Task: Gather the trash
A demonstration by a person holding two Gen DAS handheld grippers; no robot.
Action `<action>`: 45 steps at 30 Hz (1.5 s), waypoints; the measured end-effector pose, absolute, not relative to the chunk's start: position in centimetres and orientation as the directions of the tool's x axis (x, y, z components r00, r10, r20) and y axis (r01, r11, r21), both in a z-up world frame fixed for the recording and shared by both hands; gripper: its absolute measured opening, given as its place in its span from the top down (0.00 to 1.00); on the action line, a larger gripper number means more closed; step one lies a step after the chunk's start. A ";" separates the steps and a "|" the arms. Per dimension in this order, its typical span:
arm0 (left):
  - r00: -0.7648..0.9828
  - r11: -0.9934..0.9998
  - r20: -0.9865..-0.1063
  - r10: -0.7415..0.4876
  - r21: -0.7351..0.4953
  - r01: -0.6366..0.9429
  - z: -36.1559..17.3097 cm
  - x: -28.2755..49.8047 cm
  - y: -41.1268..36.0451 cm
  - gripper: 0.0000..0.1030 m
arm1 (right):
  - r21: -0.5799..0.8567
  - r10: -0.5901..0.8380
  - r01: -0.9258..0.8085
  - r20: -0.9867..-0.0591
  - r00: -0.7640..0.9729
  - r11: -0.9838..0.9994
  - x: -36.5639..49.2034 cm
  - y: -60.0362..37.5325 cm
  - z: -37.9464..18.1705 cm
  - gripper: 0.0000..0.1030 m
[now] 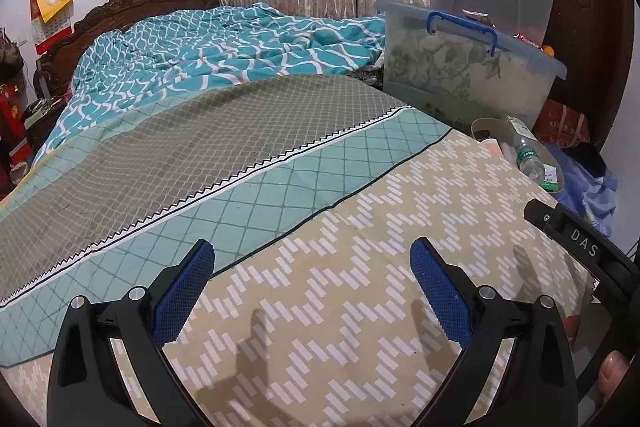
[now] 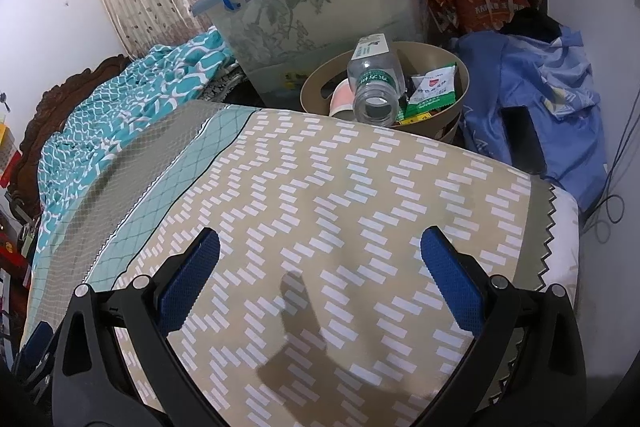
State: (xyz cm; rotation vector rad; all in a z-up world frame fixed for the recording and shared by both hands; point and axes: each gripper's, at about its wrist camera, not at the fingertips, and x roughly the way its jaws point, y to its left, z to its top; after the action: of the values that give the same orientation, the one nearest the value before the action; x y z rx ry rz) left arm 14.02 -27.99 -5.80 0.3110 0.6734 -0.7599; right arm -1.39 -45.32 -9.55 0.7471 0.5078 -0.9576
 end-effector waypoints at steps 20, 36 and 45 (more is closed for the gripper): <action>0.542 0.700 -0.658 -0.523 0.031 0.713 -5.6 13.9 -28.0 0.08 | 0.362 -0.563 0.856 -0.646 0.515 0.369 -2.0 -44.8 -9.1 0.03; 0.549 0.700 -0.656 -0.519 0.042 0.713 -5.6 14.0 -28.0 0.08 | 0.361 -0.561 0.856 -0.648 0.515 0.369 -2.0 -44.8 -9.1 0.03; 0.550 0.701 -0.656 -0.517 0.045 0.712 -5.6 13.9 -28.1 0.08 | 0.361 -0.561 0.856 -0.648 0.515 0.369 -2.0 -44.8 -9.1 0.03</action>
State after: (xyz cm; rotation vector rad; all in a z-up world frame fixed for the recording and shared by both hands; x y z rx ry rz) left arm 13.90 -28.06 -5.63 0.3238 0.6596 -0.7423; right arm -1.98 -44.85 -9.12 0.7398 0.4592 -0.9517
